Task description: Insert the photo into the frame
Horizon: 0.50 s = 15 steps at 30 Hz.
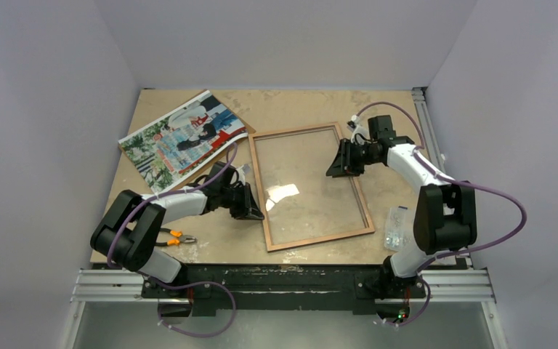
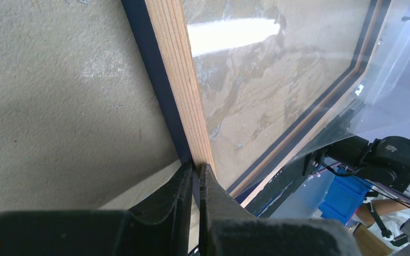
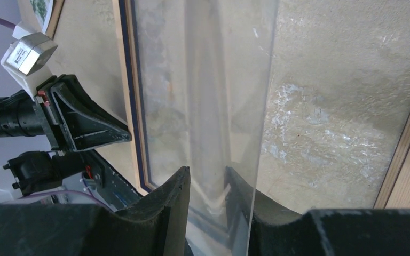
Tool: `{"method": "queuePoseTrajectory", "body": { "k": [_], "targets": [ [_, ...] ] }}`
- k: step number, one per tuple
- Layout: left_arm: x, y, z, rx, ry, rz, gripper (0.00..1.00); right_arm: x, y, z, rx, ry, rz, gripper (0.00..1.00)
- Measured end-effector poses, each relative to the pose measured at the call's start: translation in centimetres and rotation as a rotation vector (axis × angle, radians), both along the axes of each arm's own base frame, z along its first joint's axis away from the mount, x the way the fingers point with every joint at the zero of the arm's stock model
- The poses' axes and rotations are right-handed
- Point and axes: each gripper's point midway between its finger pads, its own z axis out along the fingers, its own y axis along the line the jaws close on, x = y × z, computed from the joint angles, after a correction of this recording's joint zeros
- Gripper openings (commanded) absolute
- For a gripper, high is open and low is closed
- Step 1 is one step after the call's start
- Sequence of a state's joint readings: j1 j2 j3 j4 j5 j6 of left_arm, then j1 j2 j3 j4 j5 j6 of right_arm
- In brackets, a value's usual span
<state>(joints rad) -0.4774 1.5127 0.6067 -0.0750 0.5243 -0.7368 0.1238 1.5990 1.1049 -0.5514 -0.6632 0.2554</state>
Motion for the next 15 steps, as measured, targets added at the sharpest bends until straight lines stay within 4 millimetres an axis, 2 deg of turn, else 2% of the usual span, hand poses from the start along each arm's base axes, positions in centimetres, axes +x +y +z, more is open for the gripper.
{"method": "queuePoseTrajectory", "body": {
  "k": [6,8,11,14,15],
  "targets": [
    [0.0,0.0,0.0,-0.001,0.001,-0.001,0.00,-0.3,0.1,-1.0,-0.009,0.032,0.012,0.31],
    [0.0,0.0,0.0,-0.002,0.001,-0.001,0.00,-0.3,0.1,-1.4,-0.013,0.043,0.012,0.35],
    [0.0,0.0,0.0,-0.002,0.002,-0.001,0.00,-0.3,0.0,-1.7,-0.021,0.049,0.010,0.49],
    [0.0,0.0,-0.1,-0.002,0.002,-0.002,0.00,-0.2,-0.1,-1.8,-0.031,0.048,0.005,0.68],
    [0.0,-0.1,0.0,-0.005,0.001,-0.003,0.00,-0.2,-0.2,-1.9,-0.035,0.046,0.005,0.70]
  ]
}}
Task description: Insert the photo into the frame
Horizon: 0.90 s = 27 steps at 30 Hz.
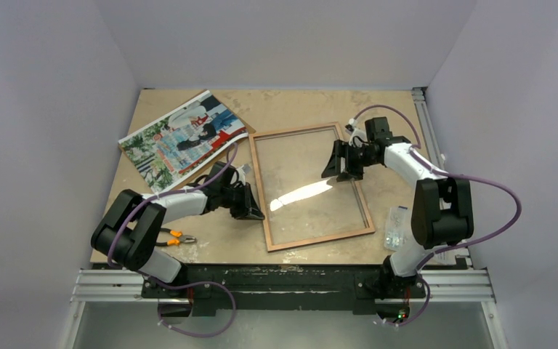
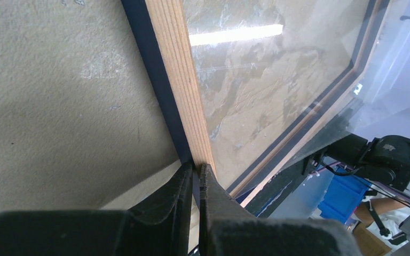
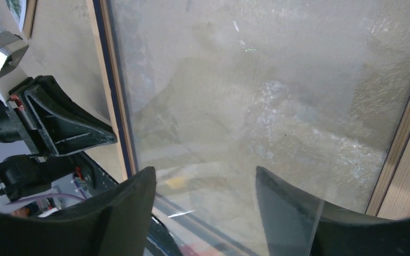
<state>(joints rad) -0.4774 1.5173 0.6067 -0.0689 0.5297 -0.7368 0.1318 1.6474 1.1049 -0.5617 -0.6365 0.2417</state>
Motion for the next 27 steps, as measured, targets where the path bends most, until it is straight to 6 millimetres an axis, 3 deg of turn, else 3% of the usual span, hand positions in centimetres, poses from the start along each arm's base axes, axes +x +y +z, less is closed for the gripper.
{"method": "queuePoseTrajectory", "body": {
  "k": [17,27],
  "targets": [
    [0.0,0.0,0.0,-0.001,0.001,-0.001,0.00,0.1,-0.3,-1.6,-0.140,0.013,-0.007,0.76],
    [0.0,0.0,0.0,-0.001,0.001,-0.001,0.00,-0.1,-2.4,-3.9,-0.312,0.042,-0.049,0.78]
  ]
}}
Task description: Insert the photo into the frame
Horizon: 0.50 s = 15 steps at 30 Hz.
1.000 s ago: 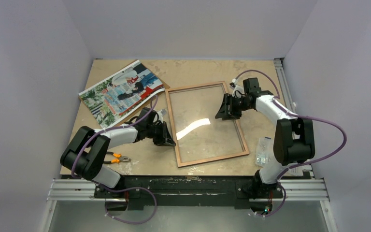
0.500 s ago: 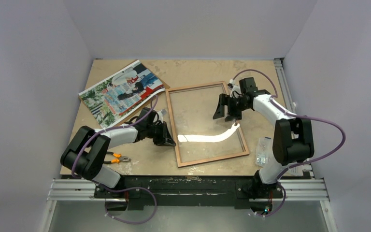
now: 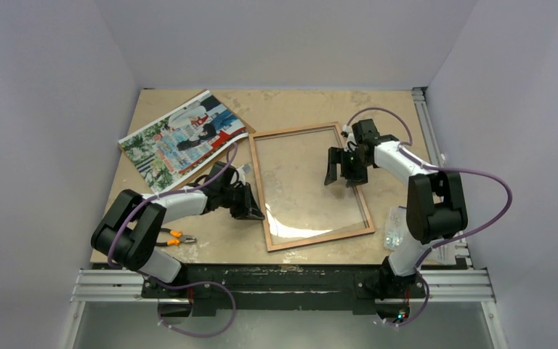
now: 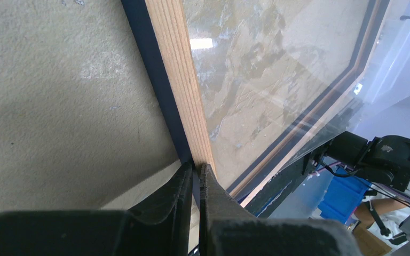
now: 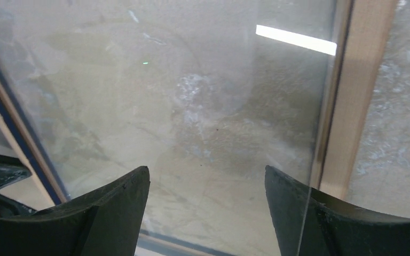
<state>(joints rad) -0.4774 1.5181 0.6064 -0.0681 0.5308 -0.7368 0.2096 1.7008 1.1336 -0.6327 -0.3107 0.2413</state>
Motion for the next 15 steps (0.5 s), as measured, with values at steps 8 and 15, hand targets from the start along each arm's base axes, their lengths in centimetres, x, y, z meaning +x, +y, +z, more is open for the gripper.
{"method": "queuePoseTrajectory", "body": {
  "k": [8,15],
  "targets": [
    [0.0,0.0,0.0,0.000,0.000,0.000,0.00,0.5,-2.2,-0.7,-0.127,-0.018,-0.050,0.80],
    [0.0,0.0,0.0,0.000,0.000,0.000,0.00,0.7,-3.2,-0.8,-0.181,-0.028,-0.071,0.83]
  ]
}}
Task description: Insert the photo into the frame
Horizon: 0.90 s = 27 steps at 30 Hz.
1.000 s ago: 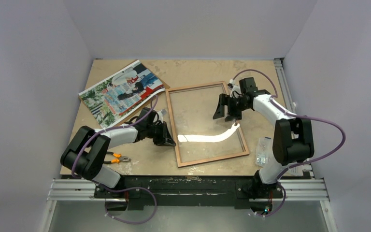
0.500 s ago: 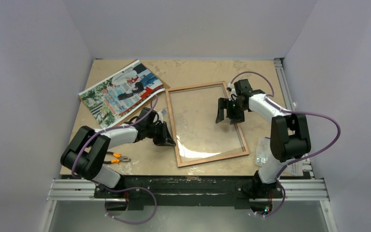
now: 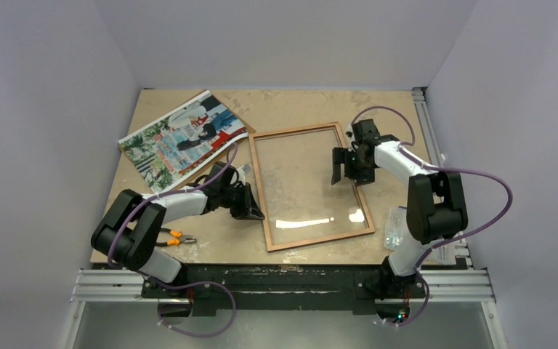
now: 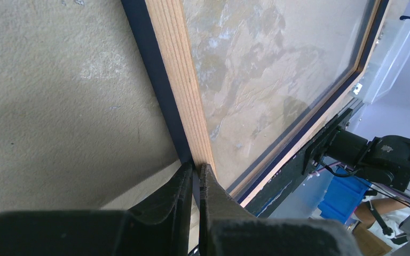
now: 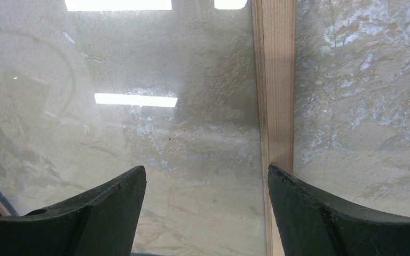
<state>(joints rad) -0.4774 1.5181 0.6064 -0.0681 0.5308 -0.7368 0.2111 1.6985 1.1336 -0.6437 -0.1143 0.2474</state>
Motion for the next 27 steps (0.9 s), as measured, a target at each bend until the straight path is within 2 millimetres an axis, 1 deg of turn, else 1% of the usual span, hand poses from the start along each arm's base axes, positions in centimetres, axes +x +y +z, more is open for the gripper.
{"method": "queuePoseTrajectory", "body": {
  "k": [6,12,14,15,16,17,19,20,22,24,27],
  "targets": [
    [0.0,0.0,0.0,0.000,-0.001,0.000,0.00,0.2,-0.7,0.3,-0.036,-0.015,-0.017,0.85],
    [0.0,0.0,0.0,0.000,-0.002,0.000,0.00,0.6,-1.1,2.3,-0.046,-0.081,-0.049,0.86],
    [0.0,0.0,0.1,0.000,-0.002,0.001,0.00,0.7,-1.3,2.5,-0.051,-0.090,-0.063,0.87],
    [0.1,0.0,0.1,0.002,-0.002,0.001,0.07,0.8,-1.5,2.6,-0.055,-0.092,-0.076,0.87],
    [0.1,0.0,0.1,0.003,-0.001,0.002,0.22,0.8,-1.6,2.5,-0.056,-0.091,-0.086,0.87],
    [0.1,0.0,0.1,0.005,-0.001,0.003,0.33,0.9,-1.8,2.5,-0.056,-0.090,-0.095,0.87],
    [0.2,0.3,-0.1,0.028,-0.011,0.004,0.50,1.1,-2.3,2.3,-0.051,-0.091,-0.122,0.87],
    [0.1,0.3,-0.1,0.029,-0.001,0.011,0.56,1.1,-2.5,2.1,-0.049,-0.089,-0.136,0.87],
    [0.4,-0.2,0.5,0.017,-0.014,0.006,0.64,1.1,-3.0,1.3,-0.045,-0.075,-0.159,0.87],
    [0.6,-0.6,1.0,0.011,-0.024,0.000,0.67,0.8,-3.2,0.3,-0.036,-0.052,-0.176,0.87],
    [1.1,-0.6,1.3,0.005,-0.031,0.014,0.68,-0.1,-3.2,-1.6,-0.013,0.001,-0.189,0.86]
  ]
}}
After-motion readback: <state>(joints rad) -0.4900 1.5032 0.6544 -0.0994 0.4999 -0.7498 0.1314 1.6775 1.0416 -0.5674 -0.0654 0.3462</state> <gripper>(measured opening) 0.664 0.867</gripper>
